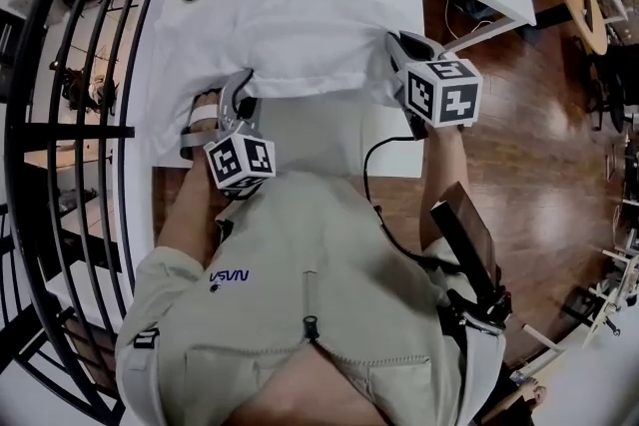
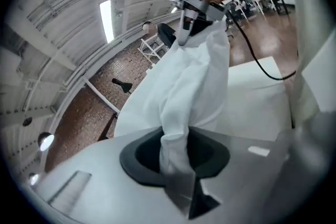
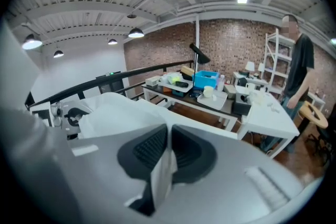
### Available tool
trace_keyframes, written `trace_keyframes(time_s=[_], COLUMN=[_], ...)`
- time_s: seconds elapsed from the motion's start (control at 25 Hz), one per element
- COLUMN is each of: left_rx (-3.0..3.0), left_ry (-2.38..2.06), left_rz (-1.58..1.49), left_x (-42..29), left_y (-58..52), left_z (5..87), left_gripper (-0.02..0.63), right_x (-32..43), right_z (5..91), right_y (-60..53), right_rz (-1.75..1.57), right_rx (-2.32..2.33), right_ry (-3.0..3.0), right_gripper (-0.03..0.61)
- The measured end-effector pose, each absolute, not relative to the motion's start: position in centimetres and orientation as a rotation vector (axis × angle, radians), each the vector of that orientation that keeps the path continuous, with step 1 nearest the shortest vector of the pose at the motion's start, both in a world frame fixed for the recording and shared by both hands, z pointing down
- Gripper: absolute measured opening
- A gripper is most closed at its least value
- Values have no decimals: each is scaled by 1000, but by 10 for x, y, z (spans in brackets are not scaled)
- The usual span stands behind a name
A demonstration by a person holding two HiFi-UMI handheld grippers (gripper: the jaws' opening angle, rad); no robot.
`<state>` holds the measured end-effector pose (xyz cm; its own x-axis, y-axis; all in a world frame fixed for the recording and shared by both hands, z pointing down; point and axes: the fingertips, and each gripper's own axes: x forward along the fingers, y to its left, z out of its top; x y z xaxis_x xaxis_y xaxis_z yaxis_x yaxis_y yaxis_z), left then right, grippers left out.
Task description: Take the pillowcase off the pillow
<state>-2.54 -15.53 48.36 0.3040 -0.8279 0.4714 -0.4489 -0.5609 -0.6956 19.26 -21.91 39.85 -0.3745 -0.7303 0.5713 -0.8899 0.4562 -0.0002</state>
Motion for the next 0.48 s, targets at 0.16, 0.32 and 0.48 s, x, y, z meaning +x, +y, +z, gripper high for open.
trace_keyframes(time_s=[0.16,0.32,0.48], left_rx=[-2252,-2362,-2428], left_ry=[1179,1226,1202], left_rz=[-1098,-1038,-1001], left_x=[-25,-28,-27], left_y=[-162,-167,-170], left_z=[477,469,465], left_gripper=[80,78,77], right_x=[186,174,190], right_z=[386,417,480], right_y=[-190,-138,-150], right_rz=[216,-110,-554], right_rx=[1338,1197,1111], right_ry=[-2304,-2127,-1653], right_gripper=[239,369,364])
